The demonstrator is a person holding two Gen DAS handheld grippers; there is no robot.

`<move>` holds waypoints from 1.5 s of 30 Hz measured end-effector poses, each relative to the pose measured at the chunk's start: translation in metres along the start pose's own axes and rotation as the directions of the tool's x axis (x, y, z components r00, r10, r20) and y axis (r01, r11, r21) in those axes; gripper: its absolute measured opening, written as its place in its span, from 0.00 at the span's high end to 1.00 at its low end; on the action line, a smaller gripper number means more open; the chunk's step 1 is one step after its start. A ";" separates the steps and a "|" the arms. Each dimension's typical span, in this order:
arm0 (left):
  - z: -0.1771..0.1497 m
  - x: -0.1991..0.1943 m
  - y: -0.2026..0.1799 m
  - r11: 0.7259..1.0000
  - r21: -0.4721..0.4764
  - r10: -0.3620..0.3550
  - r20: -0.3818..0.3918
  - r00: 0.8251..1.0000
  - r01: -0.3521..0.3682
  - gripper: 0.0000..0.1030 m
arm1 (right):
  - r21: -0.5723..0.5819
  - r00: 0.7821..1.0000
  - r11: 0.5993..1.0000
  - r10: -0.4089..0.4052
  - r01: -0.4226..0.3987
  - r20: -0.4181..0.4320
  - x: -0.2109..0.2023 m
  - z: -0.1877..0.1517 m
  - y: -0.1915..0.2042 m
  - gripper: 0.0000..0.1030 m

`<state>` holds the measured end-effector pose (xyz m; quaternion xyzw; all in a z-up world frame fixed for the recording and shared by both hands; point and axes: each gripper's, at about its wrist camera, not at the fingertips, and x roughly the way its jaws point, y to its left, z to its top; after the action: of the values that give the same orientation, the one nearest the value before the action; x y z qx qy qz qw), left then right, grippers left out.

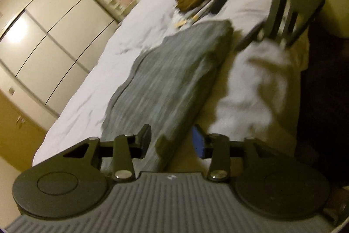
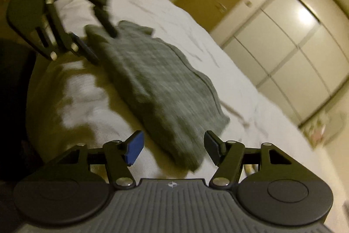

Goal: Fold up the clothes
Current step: 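Grasp the folded shorts edge with the left tool while the right tool grasps beside it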

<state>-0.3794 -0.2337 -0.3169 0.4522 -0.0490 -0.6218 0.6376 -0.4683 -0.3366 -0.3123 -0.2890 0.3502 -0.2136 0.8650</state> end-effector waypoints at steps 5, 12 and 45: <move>0.011 0.036 -0.008 0.998 0.047 0.039 -0.036 0.999 -0.037 0.61 | -0.207 1.000 0.978 -0.019 0.021 0.012 0.031 0.015 0.024 0.40; -0.008 0.054 0.012 0.991 0.053 0.128 -0.130 0.983 -0.122 0.71 | -0.316 0.995 0.946 -0.092 0.073 -0.045 0.058 -0.005 0.011 0.51; -0.010 0.038 0.014 0.994 0.035 0.110 -0.138 0.984 -0.106 0.62 | -0.296 0.993 0.952 -0.100 0.076 -0.067 0.054 0.000 0.016 0.38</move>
<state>-0.3544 -0.2630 -0.3327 0.4999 -0.0372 -0.5525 0.6660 -0.4292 -0.3556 -0.3488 -0.4202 0.3996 -0.2091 0.7874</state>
